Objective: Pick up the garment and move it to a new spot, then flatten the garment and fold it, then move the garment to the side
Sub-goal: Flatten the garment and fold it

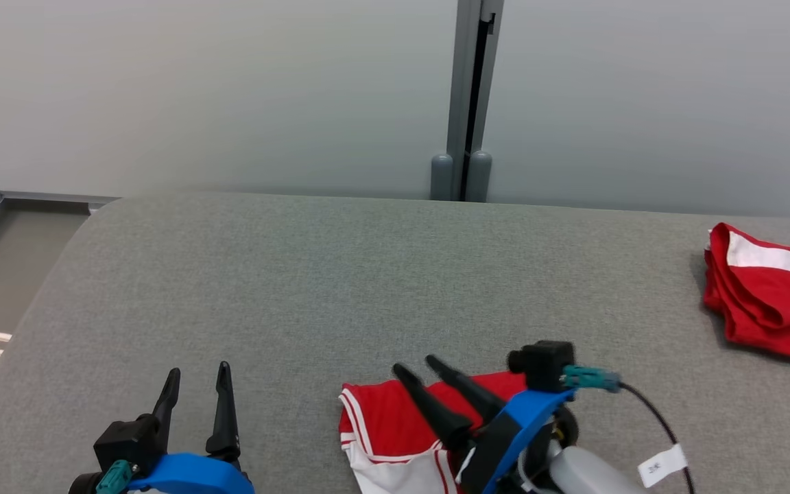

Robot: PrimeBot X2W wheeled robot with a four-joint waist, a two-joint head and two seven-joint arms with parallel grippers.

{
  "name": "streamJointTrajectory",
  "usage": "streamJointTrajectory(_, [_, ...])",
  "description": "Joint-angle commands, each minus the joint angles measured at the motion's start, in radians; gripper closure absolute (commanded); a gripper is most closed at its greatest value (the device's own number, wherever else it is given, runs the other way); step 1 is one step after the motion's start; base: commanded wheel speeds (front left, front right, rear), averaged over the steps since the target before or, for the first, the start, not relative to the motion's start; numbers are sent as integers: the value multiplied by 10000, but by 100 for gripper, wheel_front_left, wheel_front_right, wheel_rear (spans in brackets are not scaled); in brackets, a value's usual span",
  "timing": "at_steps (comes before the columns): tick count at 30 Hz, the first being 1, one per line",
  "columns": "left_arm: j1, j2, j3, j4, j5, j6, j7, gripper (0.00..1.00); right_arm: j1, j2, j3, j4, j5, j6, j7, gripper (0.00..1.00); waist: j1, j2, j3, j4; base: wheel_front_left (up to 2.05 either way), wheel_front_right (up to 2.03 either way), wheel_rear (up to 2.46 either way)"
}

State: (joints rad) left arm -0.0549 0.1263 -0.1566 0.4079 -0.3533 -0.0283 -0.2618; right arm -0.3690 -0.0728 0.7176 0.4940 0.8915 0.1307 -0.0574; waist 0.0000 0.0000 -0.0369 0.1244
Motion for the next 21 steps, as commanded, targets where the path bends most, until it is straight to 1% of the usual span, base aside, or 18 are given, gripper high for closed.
streamJointTrajectory(1, [-13,10,42,-41,-28,7,-42,0,-104,-331,-121,-116,46,1,-178,0,0,0,-99,-154,0,0,0])
streamJointTrajectory(6, [128,-28,206,-197,-6,16,-42,0,-149,-1582,-827,-791,-345,3,-1297,0,0,0,-211,-654,0,0,0])
streamJointTrajectory(8, [191,-58,281,-270,19,7,-42,0,-18,-2070,-1255,-899,-542,1,-1563,0,0,0,-254,-830,0,0,0])
streamJointTrajectory(12, [260,-136,363,-364,90,-44,-42,0,334,-2776,-2071,-787,-1191,1,-1830,0,0,0,-286,-1075,0,0,0])
streamJointTrajectory(15, [293,-169,412,-448,151,-73,-42,0,643,-2919,-3016,-796,-1803,3,-2014,0,0,0,-303,-1209,0,0,0])
streamJointTrajectory(17, [347,-209,463,-514,217,-101,-42,0,913,-3016,-3706,-973,-2552,1,-2076,0,0,0,-317,-1303,0,0,0])
streamJointTrajectory(19, [395,-247,571,-667,275,-120,-42,0,1310,-2737,-4618,-1494,-3153,3,-2079,0,0,0,-328,-1400,0,0,0])
streamJointTrajectory(21, [491,-264,697,-764,321,-142,-42,0,1819,-2525,-5291,-1972,-3817,3,-2075,0,0,0,-338,-1486,0,0,0])
